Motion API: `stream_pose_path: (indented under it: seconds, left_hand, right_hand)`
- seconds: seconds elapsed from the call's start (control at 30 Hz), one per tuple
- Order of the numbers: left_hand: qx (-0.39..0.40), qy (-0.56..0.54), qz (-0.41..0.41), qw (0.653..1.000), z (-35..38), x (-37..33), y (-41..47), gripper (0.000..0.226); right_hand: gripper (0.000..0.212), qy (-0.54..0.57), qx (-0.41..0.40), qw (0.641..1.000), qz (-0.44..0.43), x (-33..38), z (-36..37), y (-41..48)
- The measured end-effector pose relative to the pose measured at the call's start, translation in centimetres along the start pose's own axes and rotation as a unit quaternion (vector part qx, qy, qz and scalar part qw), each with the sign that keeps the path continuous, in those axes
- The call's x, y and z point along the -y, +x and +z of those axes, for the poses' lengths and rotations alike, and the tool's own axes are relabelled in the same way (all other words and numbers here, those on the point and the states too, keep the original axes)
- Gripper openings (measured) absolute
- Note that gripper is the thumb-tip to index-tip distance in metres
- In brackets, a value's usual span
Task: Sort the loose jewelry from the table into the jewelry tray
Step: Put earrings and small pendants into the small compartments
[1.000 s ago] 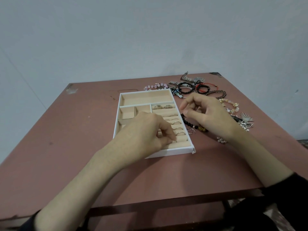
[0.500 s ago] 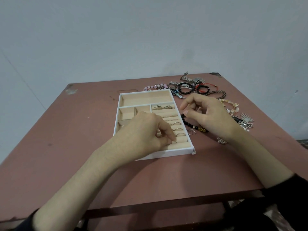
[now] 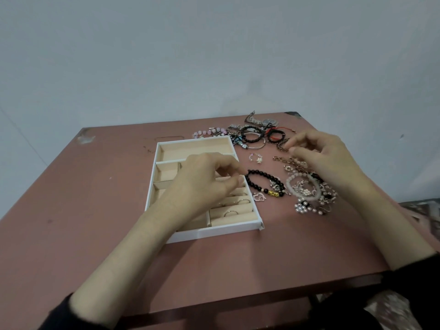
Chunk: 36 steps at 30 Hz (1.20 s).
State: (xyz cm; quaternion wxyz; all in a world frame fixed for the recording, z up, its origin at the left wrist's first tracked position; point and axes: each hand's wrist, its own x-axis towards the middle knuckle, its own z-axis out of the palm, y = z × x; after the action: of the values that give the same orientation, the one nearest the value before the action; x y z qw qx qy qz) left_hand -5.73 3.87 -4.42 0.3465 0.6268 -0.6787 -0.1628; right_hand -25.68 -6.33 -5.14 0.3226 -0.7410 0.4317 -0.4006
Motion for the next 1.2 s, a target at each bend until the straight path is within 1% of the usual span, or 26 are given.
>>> stream_pose_path:
  seconds: [0.17, 0.33, 0.4, 0.5, 0.53, 0.63, 0.7, 0.8, 0.93, 0.97, 1.07, 1.13, 1.2]
  left_hand:
    - [0.03, 0.03, 0.046, 0.998, 0.9, -1.4, 1.7, 0.011]
    - [0.088, 0.088, 0.082, 0.989, 2.6, -2.1, 3.6, 0.013]
    - [0.125, 0.111, 0.092, 0.982, 3.1, -2.4, 4.2, 0.009]
    - [0.181, 0.16, 0.089, 0.966, 3.5, -2.9, 4.8, 0.023]
    - [0.192, 0.183, 0.09, 0.96, 3.6, -3.1, 4.9, 0.024]
    - [0.21, 0.218, 0.094, 0.949, 3.9, -3.3, 5.2, 0.015]
    - [0.201, 0.222, 0.1, 0.949, 3.9, -3.3, 5.4, 0.01]
    - [0.158, 0.21, 0.092, 0.96, 3.5, -3.3, 5.8, 0.012]
    - [0.037, 0.185, 0.062, 0.98, 3.9, -2.8, 7.2, 0.013]
    - [0.018, 0.183, 0.053, 0.981, 4.2, -2.6, 7.6, 0.013]
    - [0.008, 0.187, 0.029, 0.982, 5.3, -2.2, 8.6, 0.013]
    - [0.017, 0.188, 0.028, 0.982, 5.8, -1.9, 9.1, 0.013]
    - [0.032, 0.187, 0.033, 0.981, 6.1, -1.7, 9.2, 0.012]
  right_hand:
    - [0.018, -0.078, -0.017, 0.997, 0.007, -1.4, -1.9, 0.1]
    - [0.02, -0.081, -0.047, 0.996, -0.002, -2.3, -1.4, 0.0]
    - [0.023, -0.08, -0.053, 0.995, -0.008, -2.4, -1.4, 0.1]
    - [0.023, -0.094, -0.05, 0.994, -0.008, -2.7, -1.5, 0.1]
    - [0.021, -0.1, -0.047, 0.994, -0.007, -2.8, -1.4, 0.1]
    - [0.019, -0.109, -0.041, 0.993, -0.011, -2.7, -1.4, 0.1]
    - [0.022, -0.111, -0.039, 0.993, -0.016, -2.6, -1.4, 0.0]
    - [0.023, -0.106, -0.037, 0.994, -0.017, -2.6, -1.3, 0.0]
    - [0.016, -0.101, -0.025, 0.994, -0.019, -2.4, -1.0, -0.2]
    - [0.015, -0.1, -0.02, 0.995, -0.024, -2.4, -1.0, -0.3]
    - [0.014, -0.109, 0.022, 0.993, -0.048, -2.0, -1.0, -0.5]
    - [0.01, -0.145, 0.064, 0.985, -0.073, -1.9, -0.9, -0.7]
    - [0.007, -0.183, 0.09, 0.974, -0.101, -2.1, -0.7, -0.8]
